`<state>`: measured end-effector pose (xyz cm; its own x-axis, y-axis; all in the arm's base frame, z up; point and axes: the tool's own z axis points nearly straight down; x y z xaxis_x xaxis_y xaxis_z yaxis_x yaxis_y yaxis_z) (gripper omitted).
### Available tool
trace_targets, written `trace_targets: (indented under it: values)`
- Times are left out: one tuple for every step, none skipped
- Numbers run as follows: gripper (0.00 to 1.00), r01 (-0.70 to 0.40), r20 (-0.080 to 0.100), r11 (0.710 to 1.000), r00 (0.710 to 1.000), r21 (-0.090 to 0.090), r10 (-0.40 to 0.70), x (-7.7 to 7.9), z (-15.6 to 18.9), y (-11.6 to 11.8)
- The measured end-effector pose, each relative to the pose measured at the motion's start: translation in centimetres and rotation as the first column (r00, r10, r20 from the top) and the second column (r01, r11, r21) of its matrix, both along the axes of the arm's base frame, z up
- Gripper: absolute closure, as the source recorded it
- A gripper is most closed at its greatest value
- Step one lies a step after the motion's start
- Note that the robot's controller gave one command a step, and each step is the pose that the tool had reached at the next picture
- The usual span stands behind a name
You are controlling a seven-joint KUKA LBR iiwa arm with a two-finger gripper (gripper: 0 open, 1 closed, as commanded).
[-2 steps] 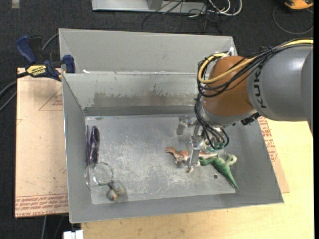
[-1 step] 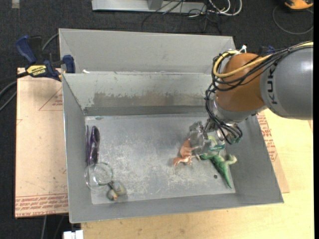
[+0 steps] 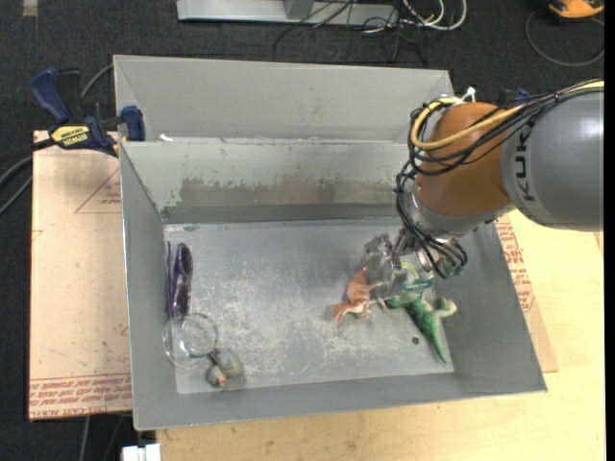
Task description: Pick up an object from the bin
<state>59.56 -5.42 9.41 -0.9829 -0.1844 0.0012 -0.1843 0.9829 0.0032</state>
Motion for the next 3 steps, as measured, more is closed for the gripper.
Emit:
trace_targets:
  values:
    - [1.00,-0.211,0.001,0.978,0.978,0.001,0.211,-1.0,0.5,1.1]
    - [1.00,-0.347,0.003,0.938,0.938,0.001,0.347,-1.0,1.7,4.0]
    - [1.00,-0.535,0.005,0.845,0.845,0.000,0.535,-0.6,0.8,4.8]
